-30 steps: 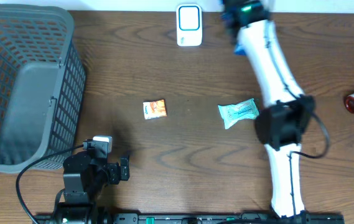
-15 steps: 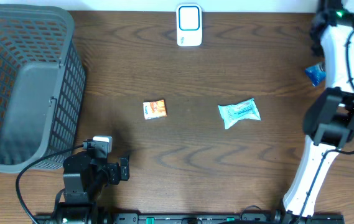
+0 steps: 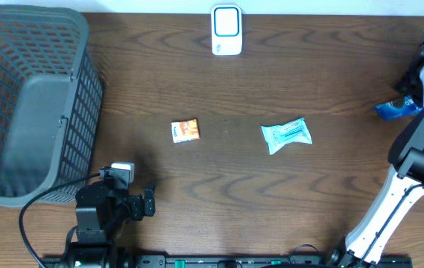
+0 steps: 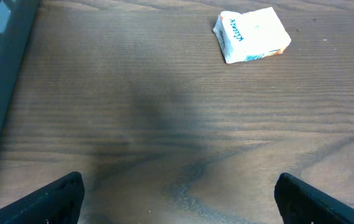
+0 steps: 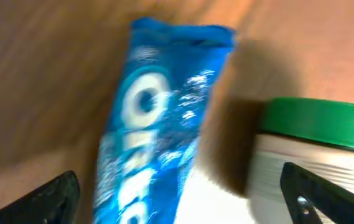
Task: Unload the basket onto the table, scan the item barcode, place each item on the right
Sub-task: 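Carry the Oreo pack right and release it beside the jar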
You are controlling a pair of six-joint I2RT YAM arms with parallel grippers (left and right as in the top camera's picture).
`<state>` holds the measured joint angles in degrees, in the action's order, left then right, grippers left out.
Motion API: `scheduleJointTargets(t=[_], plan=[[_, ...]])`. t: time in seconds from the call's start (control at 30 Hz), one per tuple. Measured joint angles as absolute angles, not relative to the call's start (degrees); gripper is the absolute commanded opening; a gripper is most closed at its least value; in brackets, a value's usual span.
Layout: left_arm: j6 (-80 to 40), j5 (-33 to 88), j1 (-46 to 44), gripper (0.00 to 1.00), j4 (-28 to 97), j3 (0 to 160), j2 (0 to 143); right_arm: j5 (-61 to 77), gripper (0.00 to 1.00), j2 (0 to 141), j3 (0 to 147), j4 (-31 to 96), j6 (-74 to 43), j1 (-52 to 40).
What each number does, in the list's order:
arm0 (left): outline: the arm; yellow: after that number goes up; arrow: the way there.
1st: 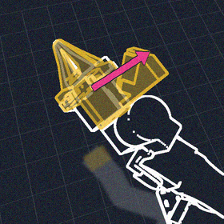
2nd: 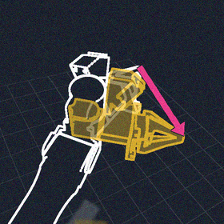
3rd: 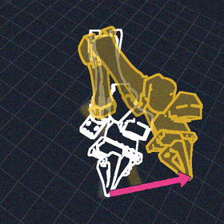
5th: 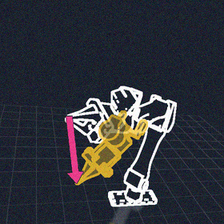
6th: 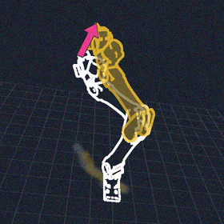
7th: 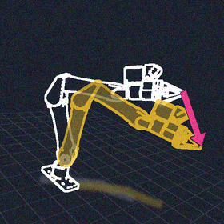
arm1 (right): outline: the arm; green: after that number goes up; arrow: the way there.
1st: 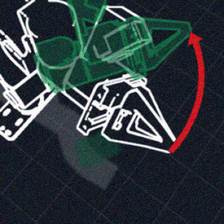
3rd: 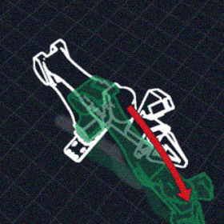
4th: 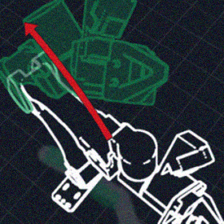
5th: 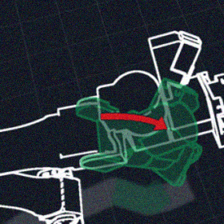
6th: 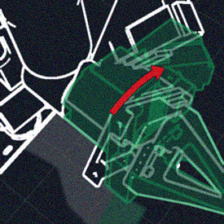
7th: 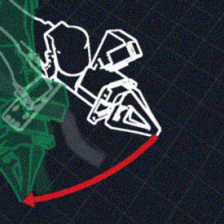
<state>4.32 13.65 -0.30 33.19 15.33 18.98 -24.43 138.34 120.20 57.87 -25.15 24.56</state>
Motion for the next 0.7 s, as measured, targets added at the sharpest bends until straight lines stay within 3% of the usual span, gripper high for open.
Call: scheduleJointTargets(t=[0.23, 0.43, 0.7], plan=[[4.34, 13.65, -0.30, 0.98, 33.19, 15.33, 18.98, -11.77, 0.99, 128.01, 120.92, 60.49, -21.10, 20.32], [4.34, 13.65, -0.30, 0.98, 33.19, 15.33, 18.98, -9.78, 0.99, 111.96, 122.30, 66.15, -20.21, 8.60], [4.32, 13.65, -0.30, 0.98, 33.26, 15.33, 18.96, -9.69, 0.99, 95.26, 123.28, 85.80, -28.36, -1.61]])
